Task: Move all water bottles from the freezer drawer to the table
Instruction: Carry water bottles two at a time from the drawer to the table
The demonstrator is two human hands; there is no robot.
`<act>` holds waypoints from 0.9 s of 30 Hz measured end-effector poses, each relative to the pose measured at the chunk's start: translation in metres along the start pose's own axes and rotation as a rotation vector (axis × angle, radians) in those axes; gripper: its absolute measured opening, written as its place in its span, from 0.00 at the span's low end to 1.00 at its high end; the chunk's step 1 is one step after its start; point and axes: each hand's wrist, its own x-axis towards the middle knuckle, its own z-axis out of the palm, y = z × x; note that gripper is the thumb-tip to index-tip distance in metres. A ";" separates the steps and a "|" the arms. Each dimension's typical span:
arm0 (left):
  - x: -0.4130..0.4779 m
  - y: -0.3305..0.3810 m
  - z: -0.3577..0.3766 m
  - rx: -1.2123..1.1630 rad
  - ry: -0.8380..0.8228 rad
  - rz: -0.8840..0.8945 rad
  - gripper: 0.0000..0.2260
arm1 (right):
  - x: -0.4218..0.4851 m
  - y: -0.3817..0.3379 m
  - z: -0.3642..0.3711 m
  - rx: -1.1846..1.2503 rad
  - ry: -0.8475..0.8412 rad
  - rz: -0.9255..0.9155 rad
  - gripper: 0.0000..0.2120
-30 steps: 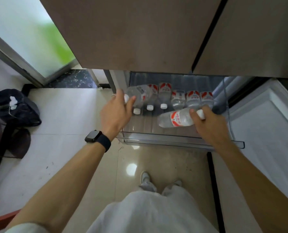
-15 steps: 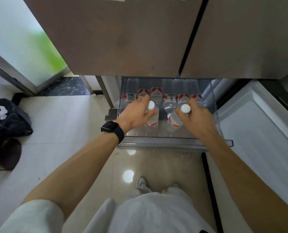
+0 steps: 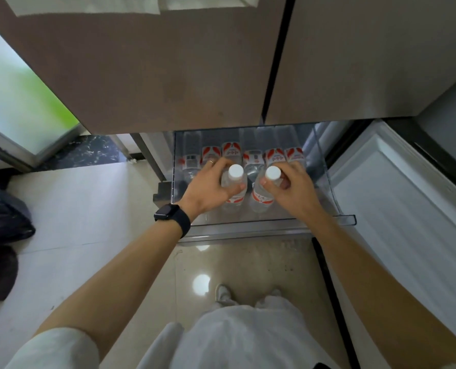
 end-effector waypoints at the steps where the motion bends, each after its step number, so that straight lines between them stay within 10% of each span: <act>1: 0.000 -0.002 0.001 -0.006 -0.032 -0.007 0.28 | 0.000 0.002 0.000 -0.002 -0.011 -0.001 0.18; 6: 0.002 -0.007 0.013 -0.067 -0.124 -0.016 0.36 | 0.001 0.006 0.011 0.051 -0.160 0.096 0.33; 17: 0.009 -0.007 0.026 -0.074 -0.112 -0.049 0.34 | 0.002 0.007 0.025 0.015 -0.119 0.181 0.33; 27: -0.037 0.015 -0.002 -0.180 0.176 -0.012 0.32 | -0.063 -0.008 -0.008 0.344 0.217 0.224 0.28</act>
